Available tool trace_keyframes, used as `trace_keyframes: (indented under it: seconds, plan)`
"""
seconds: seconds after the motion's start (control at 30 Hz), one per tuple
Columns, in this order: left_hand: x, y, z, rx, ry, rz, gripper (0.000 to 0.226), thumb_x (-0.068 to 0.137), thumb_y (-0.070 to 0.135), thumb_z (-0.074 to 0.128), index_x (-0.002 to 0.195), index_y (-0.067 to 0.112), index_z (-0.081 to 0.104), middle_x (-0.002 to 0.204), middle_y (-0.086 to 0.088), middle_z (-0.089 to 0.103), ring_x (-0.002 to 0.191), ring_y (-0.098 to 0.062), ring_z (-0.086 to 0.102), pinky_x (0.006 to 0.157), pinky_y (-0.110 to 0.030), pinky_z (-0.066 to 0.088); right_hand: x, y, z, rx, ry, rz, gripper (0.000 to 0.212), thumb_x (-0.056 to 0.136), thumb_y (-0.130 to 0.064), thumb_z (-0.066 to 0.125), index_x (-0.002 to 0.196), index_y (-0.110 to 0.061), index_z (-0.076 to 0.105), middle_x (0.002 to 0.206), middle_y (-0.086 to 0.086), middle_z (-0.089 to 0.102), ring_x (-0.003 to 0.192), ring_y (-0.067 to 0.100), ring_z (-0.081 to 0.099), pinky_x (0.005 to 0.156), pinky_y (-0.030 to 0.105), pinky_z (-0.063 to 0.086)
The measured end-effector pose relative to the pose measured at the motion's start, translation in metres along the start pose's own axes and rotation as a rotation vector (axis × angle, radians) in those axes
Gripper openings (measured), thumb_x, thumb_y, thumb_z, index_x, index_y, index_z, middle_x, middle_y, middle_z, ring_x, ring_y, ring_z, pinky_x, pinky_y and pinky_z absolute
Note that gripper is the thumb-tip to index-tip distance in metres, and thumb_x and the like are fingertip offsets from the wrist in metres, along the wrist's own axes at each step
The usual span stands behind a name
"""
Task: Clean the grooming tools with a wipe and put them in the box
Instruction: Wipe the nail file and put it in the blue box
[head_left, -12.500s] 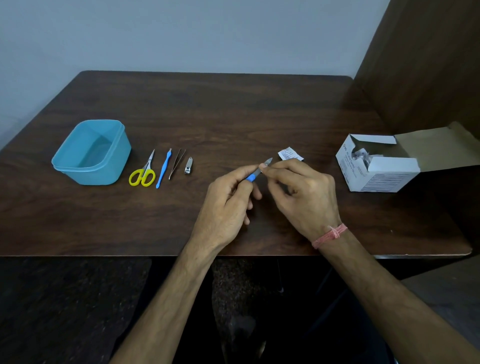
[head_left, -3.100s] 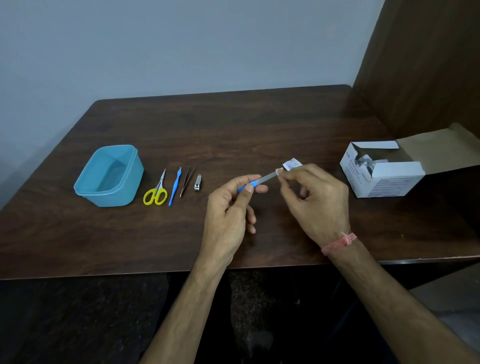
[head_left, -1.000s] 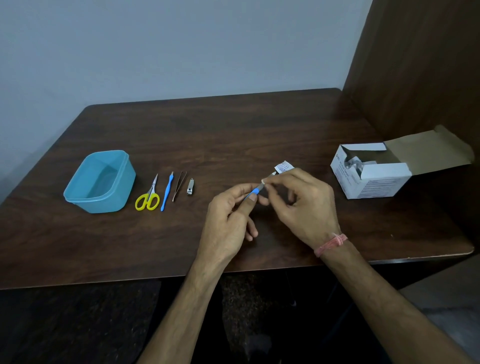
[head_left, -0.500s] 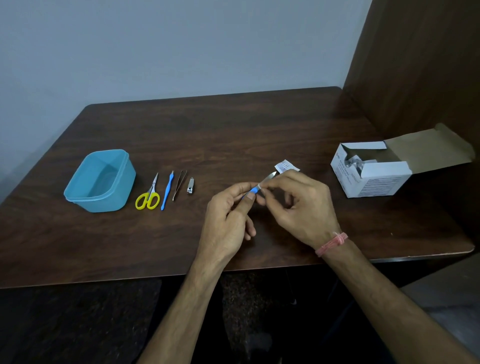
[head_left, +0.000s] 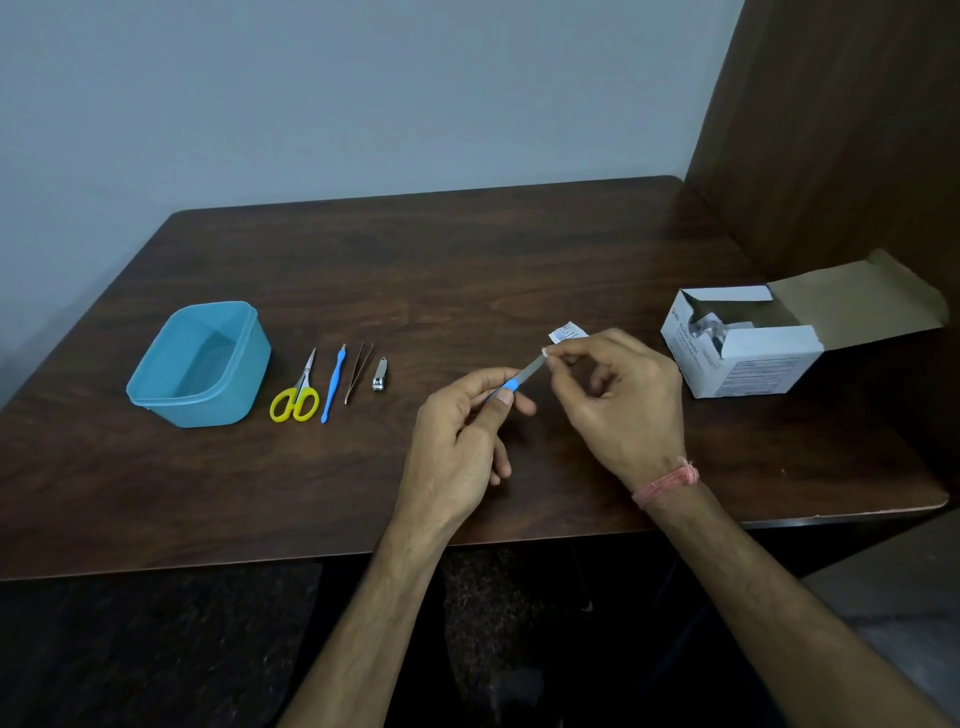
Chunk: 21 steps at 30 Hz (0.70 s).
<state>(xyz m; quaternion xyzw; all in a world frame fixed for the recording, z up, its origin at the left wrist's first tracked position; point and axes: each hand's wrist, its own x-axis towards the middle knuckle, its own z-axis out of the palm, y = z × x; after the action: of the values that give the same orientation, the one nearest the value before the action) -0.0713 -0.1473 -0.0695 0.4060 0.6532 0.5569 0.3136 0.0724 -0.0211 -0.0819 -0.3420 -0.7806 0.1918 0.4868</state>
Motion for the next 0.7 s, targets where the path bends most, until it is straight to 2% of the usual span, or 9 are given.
trace_keyframes:
  seconds: [0.4,0.53,0.7]
  plan:
    - [-0.001,0.001,-0.001,0.019,0.018,0.005,0.028,0.116,0.017,0.055,0.125,0.032,0.077,0.108,0.008,0.082,0.048,-0.018,0.057,0.044,-0.026,0.047,-0.001,-0.002,-0.001,0.002,-0.025,-0.004,0.011,0.092,-0.017,0.086,0.100,-0.024,0.086,0.092,-0.016,0.073,0.055,0.014,0.057,0.057,0.033,0.052]
    - [-0.001,0.001,0.000,0.019,0.016,0.011,0.028,0.116,0.017,0.055,0.125,0.032,0.077,0.107,0.008,0.082,0.048,-0.018,0.057,0.044,-0.027,0.047,0.001,-0.002,-0.001,0.009,-0.022,0.006,0.010,0.092,-0.017,0.085,0.099,-0.024,0.086,0.092,-0.015,0.074,0.054,0.015,0.057,0.058,0.027,0.050]
    - [-0.002,0.002,0.000,0.018,0.033,0.007,0.028,0.116,0.016,0.055,0.127,0.031,0.077,0.109,0.010,0.083,0.049,-0.020,0.058,0.045,-0.027,0.048,0.008,0.009,-0.003,0.081,0.134,0.231,0.010,0.095,-0.020,0.085,0.100,-0.028,0.085,0.094,-0.011,0.077,0.066,0.015,0.063,0.066,0.036,0.057]
